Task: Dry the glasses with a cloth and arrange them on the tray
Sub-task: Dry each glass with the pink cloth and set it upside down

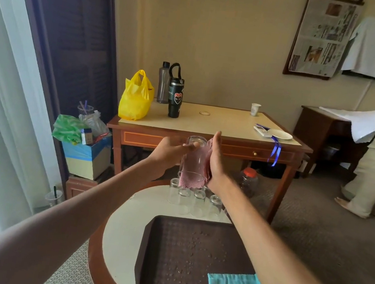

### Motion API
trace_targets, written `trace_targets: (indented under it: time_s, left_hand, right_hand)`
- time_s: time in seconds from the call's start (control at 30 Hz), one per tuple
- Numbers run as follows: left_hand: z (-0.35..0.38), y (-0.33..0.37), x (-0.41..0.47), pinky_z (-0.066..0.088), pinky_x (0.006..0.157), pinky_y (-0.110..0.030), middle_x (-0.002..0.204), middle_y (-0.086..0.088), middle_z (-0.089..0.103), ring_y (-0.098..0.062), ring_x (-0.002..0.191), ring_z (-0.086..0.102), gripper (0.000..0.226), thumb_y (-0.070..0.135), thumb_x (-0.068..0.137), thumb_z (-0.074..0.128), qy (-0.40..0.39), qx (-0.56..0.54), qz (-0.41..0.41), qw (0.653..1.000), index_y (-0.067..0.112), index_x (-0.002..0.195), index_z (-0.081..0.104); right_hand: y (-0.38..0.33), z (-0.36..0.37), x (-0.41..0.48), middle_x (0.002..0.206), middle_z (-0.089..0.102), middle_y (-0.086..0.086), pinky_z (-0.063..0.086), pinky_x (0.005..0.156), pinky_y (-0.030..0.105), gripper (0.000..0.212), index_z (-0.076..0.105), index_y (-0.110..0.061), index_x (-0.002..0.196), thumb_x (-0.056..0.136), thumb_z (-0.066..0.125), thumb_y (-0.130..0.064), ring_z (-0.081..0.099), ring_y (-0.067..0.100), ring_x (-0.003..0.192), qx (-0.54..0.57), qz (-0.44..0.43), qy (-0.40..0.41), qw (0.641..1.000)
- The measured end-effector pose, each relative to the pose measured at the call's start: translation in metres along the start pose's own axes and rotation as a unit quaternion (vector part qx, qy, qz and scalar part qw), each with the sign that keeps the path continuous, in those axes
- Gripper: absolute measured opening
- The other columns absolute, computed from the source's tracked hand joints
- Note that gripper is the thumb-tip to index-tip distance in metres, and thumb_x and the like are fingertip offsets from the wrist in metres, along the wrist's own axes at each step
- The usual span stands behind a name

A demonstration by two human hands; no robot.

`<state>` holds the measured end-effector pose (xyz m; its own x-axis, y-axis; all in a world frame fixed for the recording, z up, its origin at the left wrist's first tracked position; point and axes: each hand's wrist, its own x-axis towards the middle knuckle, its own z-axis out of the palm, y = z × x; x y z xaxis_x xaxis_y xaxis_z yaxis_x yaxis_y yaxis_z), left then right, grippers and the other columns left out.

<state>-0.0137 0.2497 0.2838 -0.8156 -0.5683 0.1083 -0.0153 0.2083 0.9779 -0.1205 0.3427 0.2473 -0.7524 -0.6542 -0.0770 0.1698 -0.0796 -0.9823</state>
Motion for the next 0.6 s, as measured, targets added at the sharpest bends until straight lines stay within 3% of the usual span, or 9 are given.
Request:
trace_targets:
  time_s: [0.1,0.17,0.23,0.27,0.33,0.37,0.43,0.53,0.6]
  left_hand:
    - [0.005,-0.004,-0.004,0.057,0.097,-0.049,0.128,-0.006,0.067,-0.026,0.112,0.066,0.049,0.034,0.092,0.074,0.048,-0.029,-0.018,0.998,0.013,0.135,0.060]
    - [0.008,-0.003,-0.006,0.057,0.096,-0.054,0.118,-0.009,0.071,-0.026,0.102,0.069,0.035,0.028,0.099,0.067,0.070,-0.090,-0.050,0.992,0.012,0.129,0.063]
    - [0.011,-0.002,-0.005,0.057,0.094,-0.054,0.102,-0.008,0.072,-0.026,0.090,0.067,0.022,0.024,0.104,0.059,0.077,-0.140,-0.076,0.984,0.012,0.121,0.067]
    - [0.013,-0.002,-0.005,0.060,0.089,-0.051,0.096,-0.008,0.072,-0.024,0.084,0.068,0.019,0.024,0.106,0.056,0.080,-0.154,-0.078,0.982,0.013,0.116,0.068]
    - [0.018,-0.002,-0.007,0.059,0.066,-0.036,0.079,-0.003,0.069,-0.018,0.069,0.066,0.021,0.024,0.107,0.054,0.086,-0.166,-0.083,0.979,0.011,0.103,0.069]
    - [0.022,-0.002,-0.010,0.053,0.060,-0.030,0.073,-0.001,0.068,-0.016,0.065,0.065,0.024,0.026,0.106,0.055,0.086,-0.167,-0.083,0.979,0.011,0.096,0.070]
    - [0.029,-0.001,-0.019,0.057,0.066,-0.031,0.078,-0.001,0.075,-0.019,0.073,0.073,0.027,0.035,0.103,0.060,0.070,-0.160,-0.074,0.982,0.014,0.096,0.075]
    - [0.038,-0.001,-0.023,0.060,0.089,-0.038,0.103,-0.007,0.079,-0.025,0.097,0.076,0.037,0.047,0.098,0.065,0.049,-0.151,-0.066,0.985,0.016,0.114,0.077]
    - [0.043,0.001,-0.026,0.056,0.092,-0.032,0.113,-0.002,0.077,-0.018,0.104,0.073,0.046,0.054,0.094,0.067,0.054,-0.121,-0.051,0.990,0.022,0.125,0.073]
  right_hand:
    - [-0.012,-0.001,-0.016,0.136,0.060,0.016,0.033,0.113,0.062,0.126,0.051,-0.020,0.143,0.054,0.033,-0.107,0.058,0.031,0.122,0.061,0.019,-0.011,0.998]
    - [-0.015,0.003,-0.027,0.118,0.065,0.020,0.042,0.110,0.055,0.098,0.058,-0.012,0.134,0.081,0.029,-0.089,0.063,0.029,0.101,0.070,0.016,-0.013,0.997]
    - [-0.010,0.007,-0.029,0.113,0.067,0.019,0.050,0.101,0.046,0.058,0.061,-0.014,0.125,0.103,0.032,-0.059,0.064,0.024,0.089,0.047,-0.003,-0.003,0.999]
    - [-0.007,0.009,-0.028,0.111,0.068,0.016,0.053,0.091,0.039,0.045,0.058,-0.014,0.130,0.107,0.035,-0.045,0.063,0.019,0.085,0.005,-0.025,0.003,1.000]
    - [-0.002,0.006,-0.027,0.106,0.066,0.001,0.049,0.072,0.022,0.042,0.043,-0.019,0.148,0.110,0.036,-0.032,0.062,0.010,0.085,-0.059,-0.079,0.008,0.995]
    - [-0.001,0.005,-0.029,0.109,0.063,-0.003,0.046,0.068,0.018,0.045,0.034,-0.022,0.153,0.110,0.034,-0.032,0.061,0.008,0.089,-0.066,-0.101,0.007,0.993]
    - [-0.004,0.005,-0.032,0.118,0.059,-0.004,0.047,0.071,0.017,0.047,0.031,-0.024,0.154,0.109,0.034,-0.036,0.061,0.009,0.095,-0.043,-0.117,0.009,0.992]
    - [-0.011,-0.001,-0.026,0.117,0.069,0.003,0.058,0.080,0.029,0.045,0.055,-0.018,0.135,0.107,0.035,-0.046,0.069,0.021,0.100,0.014,-0.119,0.037,0.992]
    - [-0.015,-0.003,-0.026,0.096,0.074,0.004,0.059,0.075,0.030,0.051,0.068,-0.015,0.107,0.106,0.032,-0.052,0.072,0.019,0.089,0.036,-0.119,0.055,0.991]
